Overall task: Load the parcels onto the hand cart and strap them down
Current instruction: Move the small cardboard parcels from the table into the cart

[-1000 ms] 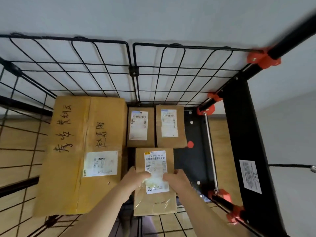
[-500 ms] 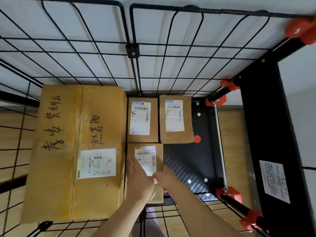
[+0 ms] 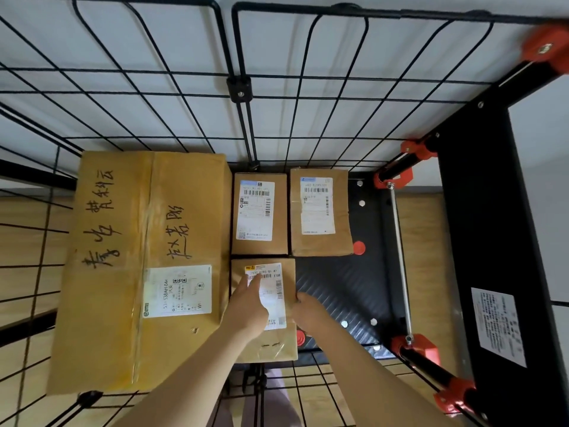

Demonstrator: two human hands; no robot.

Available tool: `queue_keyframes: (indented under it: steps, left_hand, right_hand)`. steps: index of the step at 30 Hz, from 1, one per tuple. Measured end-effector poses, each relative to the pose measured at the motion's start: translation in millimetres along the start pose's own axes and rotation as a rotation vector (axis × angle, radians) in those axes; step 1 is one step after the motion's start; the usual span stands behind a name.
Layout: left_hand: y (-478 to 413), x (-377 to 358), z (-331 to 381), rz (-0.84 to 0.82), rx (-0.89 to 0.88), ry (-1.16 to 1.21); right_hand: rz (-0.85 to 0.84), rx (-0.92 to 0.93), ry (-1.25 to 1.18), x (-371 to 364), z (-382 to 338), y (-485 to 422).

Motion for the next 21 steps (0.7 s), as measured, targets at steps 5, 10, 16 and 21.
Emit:
queue_keyframes:
  steps: [5,10,16,21]
  left_hand:
    - [11,17,5,0.006,-0.025,0.000]
    - [39,48,19,0.012,-0.096,-0.036]
    - [99,112,42,0.068,-0.149,-0.035]
    - [167,166,65,0.157,-0.285,-0.080]
  right_hand:
    - [0.081,0.051,0.082,25,-7,26]
    - [0.129,0.089,0.147,51,-16,64]
    - [0.152,0.192,0.199,77,-39,130]
    - [0.212,0.307,0.126,94,-71,199]
Point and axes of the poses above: each hand's wrist, its own y-axis away from the middle knuckle, its own x-axis out of the back of the hand, z = x × y, the point moved 8 cm from there along -y, towards the middle knuckle, and after that the axes turned 7 degrees about z, right-handed, at the moved point
